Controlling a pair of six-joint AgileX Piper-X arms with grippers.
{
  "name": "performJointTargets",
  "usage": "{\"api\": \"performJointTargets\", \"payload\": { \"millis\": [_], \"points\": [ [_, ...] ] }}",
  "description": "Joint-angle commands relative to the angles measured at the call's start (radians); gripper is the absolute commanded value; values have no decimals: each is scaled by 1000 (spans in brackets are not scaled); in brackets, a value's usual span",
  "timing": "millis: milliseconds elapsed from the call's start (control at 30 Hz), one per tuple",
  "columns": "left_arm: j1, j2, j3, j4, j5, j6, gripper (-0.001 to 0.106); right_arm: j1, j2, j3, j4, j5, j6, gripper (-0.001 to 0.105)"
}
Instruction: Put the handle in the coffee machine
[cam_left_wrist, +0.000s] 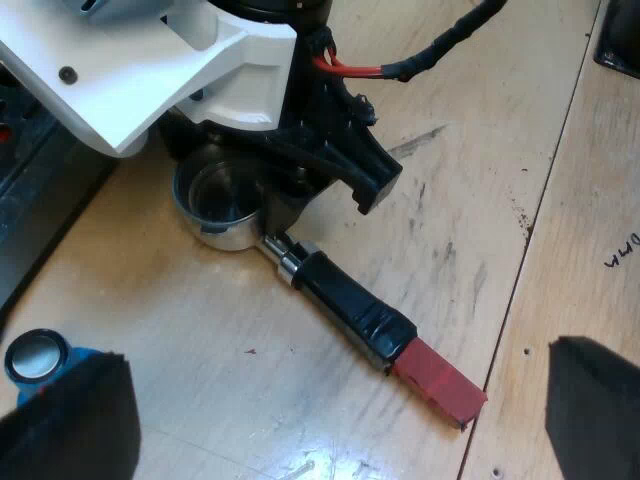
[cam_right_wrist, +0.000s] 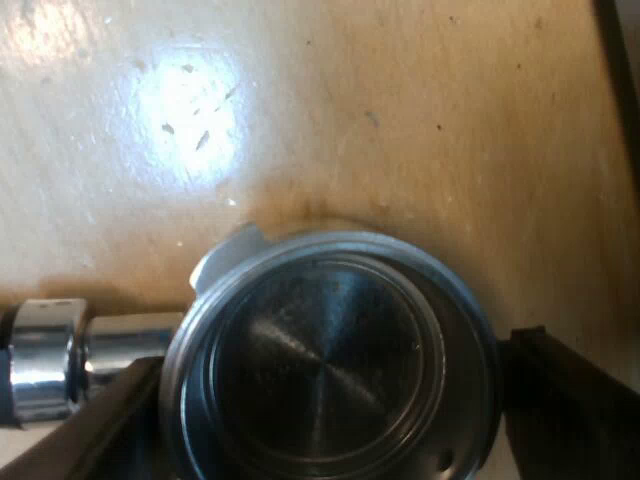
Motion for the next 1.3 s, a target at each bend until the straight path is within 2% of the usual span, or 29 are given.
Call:
{"api": "performJointTargets", "payload": {
  "millis": [33, 67, 233, 267, 367, 500, 567, 767, 800, 833, 933, 1000, 1133, 1167, 1300],
  "points": [
    [-1, 0, -1, -12, -8, -9, 84, -1, 1, 5, 12, -9, 21, 3],
    [-1, 0, -1, -12, -8, -9, 84, -1, 1, 5, 17, -9, 47, 0],
    [-1, 0, -1, -12, -8, -9, 84, -1, -5, 5, 43, -9, 156, 0],
    [-1, 0, -1, -12, -8, -9, 84, -1, -13, 5, 53, -9, 208, 0],
    [-1, 0, -1, -12, -8, -9, 84, -1, -29, 5, 72, -9, 293, 0],
    [-1, 0, -1, -12, -8, -9, 84, -1, -52, 5, 93, -9, 368, 0],
    [-1, 0, -1, -12, -8, -7, 84, -1, -83, 5, 113, -15, 437, 0],
    [-1, 0, -1, -12, -8, 2, 84, -1, -119, 5, 162, -32, 522, 0],
    [-1, 0, -1, -12, -8, 2, 84, -1, -130, 5, 171, -32, 550, 0],
    [-1, 0, -1, -12, -8, 2, 84, -1, -150, 5, 191, -32, 611, 0],
    [-1, 0, -1, -12, 51, 12, 84, -1, -178, 5, 211, -32, 681, 0],
    [-1, 0, -1, -12, 62, 23, 84, -1, -198, 5, 222, -32, 715, 0],
    [-1, 0, -1, -12, 88, 90, 84, -1, -239, -1, 262, -32, 743, 0],
    [-1, 0, -1, -12, 91, 145, 84, -1, -254, -1, 272, -32, 748, 0],
    [-1, 0, -1, -12, 91, 157, 84, -1, -287, -1, 292, -62, 765, 0]
  ]
}}
